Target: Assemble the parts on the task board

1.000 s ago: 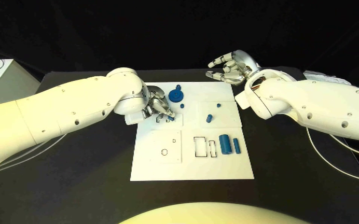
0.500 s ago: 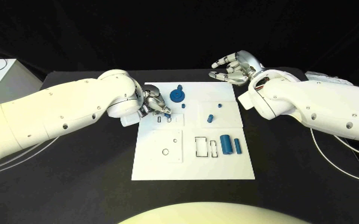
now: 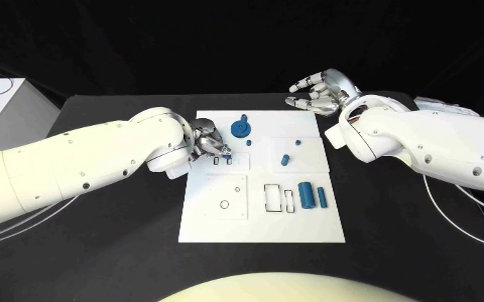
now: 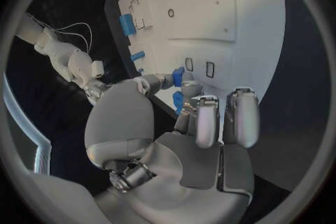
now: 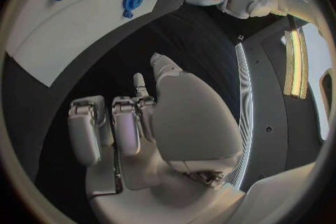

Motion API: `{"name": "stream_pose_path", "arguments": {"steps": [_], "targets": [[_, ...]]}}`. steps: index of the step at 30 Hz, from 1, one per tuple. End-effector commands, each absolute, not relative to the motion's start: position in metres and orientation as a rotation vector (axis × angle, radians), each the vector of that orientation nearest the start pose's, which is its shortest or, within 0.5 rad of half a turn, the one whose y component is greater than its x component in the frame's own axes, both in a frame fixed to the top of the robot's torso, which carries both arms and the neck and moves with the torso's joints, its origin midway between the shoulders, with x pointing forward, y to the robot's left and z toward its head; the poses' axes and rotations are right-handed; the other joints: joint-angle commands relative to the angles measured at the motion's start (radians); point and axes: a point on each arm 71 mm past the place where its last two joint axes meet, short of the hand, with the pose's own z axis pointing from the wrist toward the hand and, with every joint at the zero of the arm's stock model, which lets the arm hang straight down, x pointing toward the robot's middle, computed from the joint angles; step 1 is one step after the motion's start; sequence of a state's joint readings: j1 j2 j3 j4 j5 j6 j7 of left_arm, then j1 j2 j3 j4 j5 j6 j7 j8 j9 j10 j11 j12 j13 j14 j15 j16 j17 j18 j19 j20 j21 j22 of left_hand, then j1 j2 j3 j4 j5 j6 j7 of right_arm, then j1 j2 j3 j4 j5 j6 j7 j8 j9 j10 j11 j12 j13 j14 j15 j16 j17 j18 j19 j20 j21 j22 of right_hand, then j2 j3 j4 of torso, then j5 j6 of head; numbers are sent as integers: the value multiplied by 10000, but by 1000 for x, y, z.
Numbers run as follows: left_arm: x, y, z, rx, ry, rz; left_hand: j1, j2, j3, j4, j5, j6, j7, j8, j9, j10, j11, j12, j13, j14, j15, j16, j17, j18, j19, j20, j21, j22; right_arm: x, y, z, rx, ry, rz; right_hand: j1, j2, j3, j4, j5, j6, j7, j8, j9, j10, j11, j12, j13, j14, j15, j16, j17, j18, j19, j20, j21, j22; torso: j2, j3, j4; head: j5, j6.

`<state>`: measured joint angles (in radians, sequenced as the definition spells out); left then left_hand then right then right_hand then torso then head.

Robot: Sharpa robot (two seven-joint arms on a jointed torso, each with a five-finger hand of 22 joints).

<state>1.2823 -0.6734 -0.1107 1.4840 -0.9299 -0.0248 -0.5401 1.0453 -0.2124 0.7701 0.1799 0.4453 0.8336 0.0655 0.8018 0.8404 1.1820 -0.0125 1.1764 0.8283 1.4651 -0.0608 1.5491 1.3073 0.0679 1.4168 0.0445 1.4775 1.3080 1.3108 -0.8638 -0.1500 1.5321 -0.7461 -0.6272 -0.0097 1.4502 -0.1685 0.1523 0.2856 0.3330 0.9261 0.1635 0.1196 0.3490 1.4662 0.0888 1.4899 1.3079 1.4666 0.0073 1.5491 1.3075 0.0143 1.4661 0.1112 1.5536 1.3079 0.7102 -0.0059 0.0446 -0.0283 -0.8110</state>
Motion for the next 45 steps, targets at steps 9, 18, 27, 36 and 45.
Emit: {"name": "stream_pose_path", "arguments": {"steps": [9, 18, 27, 36, 45], "targets": [[483, 142, -214, -2220, 21425, -5524, -30, 83, 2220, -2302, 88, 154, -41, 26, 2, 103, -7, 80, 40, 941, -101, 22, 2255, -155, 92, -25, 61, 346, 496, -230, -166, 5450, 15284, 8583, -88, 13, 65, 6, 57, -34, 27, 42, 5, 211, -73, -24, 1848, 876, -21, -46, 1956, -81, 938, -46, -44, 2437, -5, -2, 2, -14, -77], [480, 140, -216, -1931, 21418, -5463, -27, 84, 2230, -2308, 97, 163, -45, 24, 0, 118, -12, 87, 53, 941, -105, 22, 2256, -157, 99, -29, 66, 355, 495, -230, -167, 5458, 15302, 8575, -88, 13, 65, 6, 57, -34, 27, 42, 5, 211, -73, -24, 1848, 876, -21, -46, 1956, -81, 938, -46, -44, 2437, 4, -4, -5, -2, -85], [479, 139, -220, -1720, 21658, -5334, -27, 83, 2233, -2311, 98, 167, -46, 22, -1, 111, -13, 76, 34, 941, -107, 22, 2256, -156, 97, -31, 64, 351, 495, -231, -167, 5466, 15317, 8565, -118, 2, 103, 3, 60, -33, 26, 58, 7, 220, -74, -14, 1854, 878, -22, -43, 1965, -83, 941, -46, -39, 2443, 21, -4, -2, -11, -92], [478, 139, -223, -1618, 21860, -5210, -26, 81, 2237, -2315, 98, 171, -48, 19, -3, 112, -15, 73, 29, 941, -109, 21, 2254, -159, 105, -33, 69, 362, 495, -231, -167, 5469, 15310, 8558, -118, 2, 103, 3, 60, -33, 26, 58, 7, 220, -74, -14, 1854, 878, -22, -43, 1965, -83, 941, -46, -39, 2443, 31, -11, -5, -18, -147], [477, 139, -225, -1500, 22053, -5176, -26, 81, 2237, -2315, 98, 171, -48, 19, -3, 112, -15, 73, 29, 941, -109, 21, 2254, -159, 105, -33, 69, 362, 495, -231, -167, 5430, 15309, 8552, -118, 2, 103, 3, 60, -33, 26, 58, 7, 220, -74, -14, 1854, 878, -22, -43, 1965, -83, 941, -46, -39, 2443, 22, -11, -4, -15, -192]]}}
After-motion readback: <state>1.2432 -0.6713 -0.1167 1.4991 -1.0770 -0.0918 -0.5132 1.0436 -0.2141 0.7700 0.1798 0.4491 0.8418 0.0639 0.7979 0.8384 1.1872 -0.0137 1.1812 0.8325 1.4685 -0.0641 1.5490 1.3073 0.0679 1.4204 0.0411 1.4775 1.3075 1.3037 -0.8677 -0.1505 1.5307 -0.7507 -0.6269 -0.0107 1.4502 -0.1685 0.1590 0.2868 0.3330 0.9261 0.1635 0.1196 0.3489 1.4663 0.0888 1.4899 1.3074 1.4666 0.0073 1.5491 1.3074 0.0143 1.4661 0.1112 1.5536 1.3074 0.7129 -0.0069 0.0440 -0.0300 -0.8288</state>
